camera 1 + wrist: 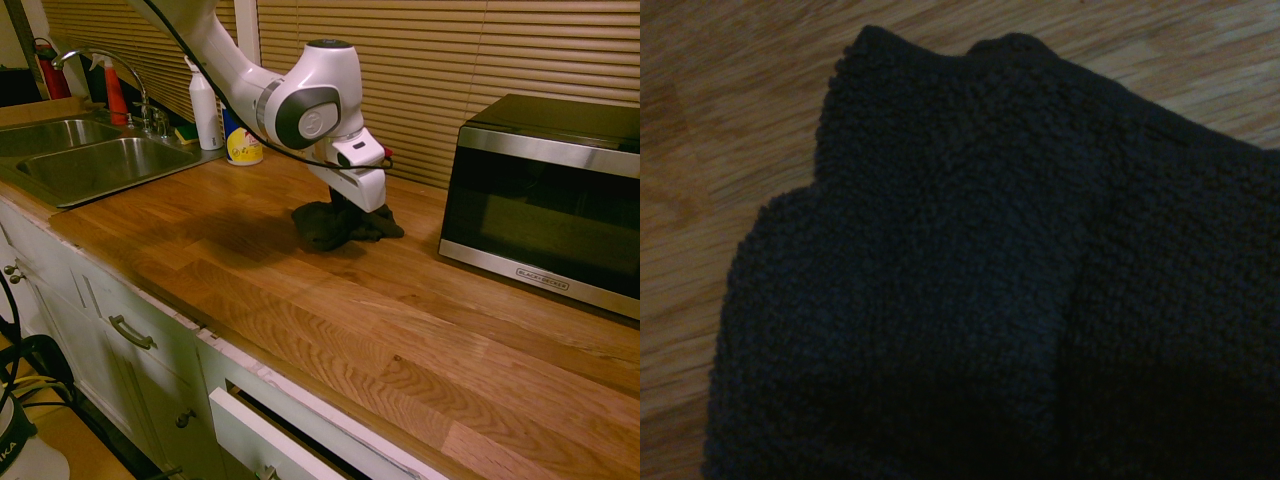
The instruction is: Clear the spill
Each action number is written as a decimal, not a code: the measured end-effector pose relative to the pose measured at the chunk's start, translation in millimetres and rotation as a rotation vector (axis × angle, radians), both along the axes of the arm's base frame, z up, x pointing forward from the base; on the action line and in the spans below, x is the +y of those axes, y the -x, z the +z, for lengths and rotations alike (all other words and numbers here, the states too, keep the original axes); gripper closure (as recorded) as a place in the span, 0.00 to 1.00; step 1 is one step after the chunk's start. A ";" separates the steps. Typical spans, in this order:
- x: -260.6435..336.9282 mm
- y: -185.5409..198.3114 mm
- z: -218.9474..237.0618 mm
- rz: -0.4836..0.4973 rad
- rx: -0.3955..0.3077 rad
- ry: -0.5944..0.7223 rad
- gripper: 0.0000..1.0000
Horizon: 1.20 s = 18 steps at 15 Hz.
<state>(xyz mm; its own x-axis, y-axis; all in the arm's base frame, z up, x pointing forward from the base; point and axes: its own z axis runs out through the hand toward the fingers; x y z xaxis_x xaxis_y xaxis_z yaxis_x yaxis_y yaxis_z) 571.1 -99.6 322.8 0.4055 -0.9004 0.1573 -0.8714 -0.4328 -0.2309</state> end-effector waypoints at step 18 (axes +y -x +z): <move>261.8 89.1 12.7 0.254 0.084 0.092 0.00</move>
